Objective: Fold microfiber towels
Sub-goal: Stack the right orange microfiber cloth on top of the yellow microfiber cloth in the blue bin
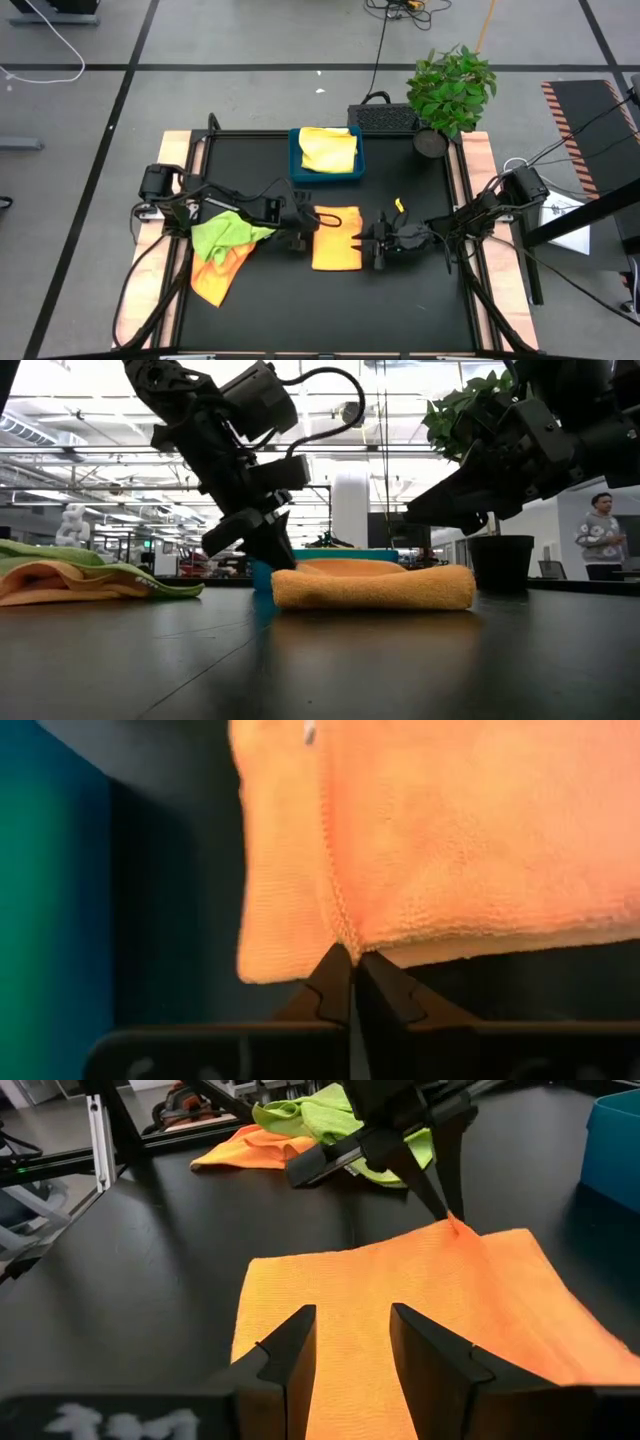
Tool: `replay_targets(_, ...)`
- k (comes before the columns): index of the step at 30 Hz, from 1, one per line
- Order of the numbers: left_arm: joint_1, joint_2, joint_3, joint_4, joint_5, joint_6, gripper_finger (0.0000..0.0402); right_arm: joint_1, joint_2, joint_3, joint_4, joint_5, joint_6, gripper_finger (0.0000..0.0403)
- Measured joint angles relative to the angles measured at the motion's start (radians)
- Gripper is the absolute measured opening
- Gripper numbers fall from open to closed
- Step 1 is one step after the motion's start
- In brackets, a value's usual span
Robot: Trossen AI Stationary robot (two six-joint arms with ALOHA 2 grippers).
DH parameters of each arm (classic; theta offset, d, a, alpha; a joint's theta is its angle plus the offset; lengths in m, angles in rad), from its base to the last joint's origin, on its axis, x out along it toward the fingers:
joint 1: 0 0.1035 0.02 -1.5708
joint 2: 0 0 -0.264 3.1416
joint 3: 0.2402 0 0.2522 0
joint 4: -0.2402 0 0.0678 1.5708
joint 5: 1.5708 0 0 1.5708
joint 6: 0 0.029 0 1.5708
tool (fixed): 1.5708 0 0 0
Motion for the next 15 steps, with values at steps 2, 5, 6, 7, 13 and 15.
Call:
replay_targets(2,0.000,-0.001,0.011,-0.001,-0.033,0.016,0.0006,0.000,0.000,0.000,0.000,0.000,-0.002,0.0123)
replay_targets(5,0.002,-0.001,0.033,-0.004,-0.070,0.030,0.0005,0.000,0.000,0.000,-0.013,0.000,0.001,0.0123)
replay_targets(6,0.002,-0.001,0.042,-0.003,-0.081,0.041,0.0005,0.000,0.000,0.000,-0.017,0.000,0.005,0.0123)
replay_targets(7,0.002,-0.001,0.051,-0.003,-0.088,0.054,0.0005,0.000,0.000,0.000,-0.022,0.000,0.006,0.0123)
replay_targets(13,0.008,-0.001,0.079,-0.001,-0.098,0.095,0.0007,0.010,0.000,0.000,-0.026,0.001,0.008,0.0123)
replay_targets(15,0.024,-0.001,0.079,-0.003,-0.099,0.094,0.0008,0.013,0.000,0.000,-0.027,0.002,0.005,0.0123)
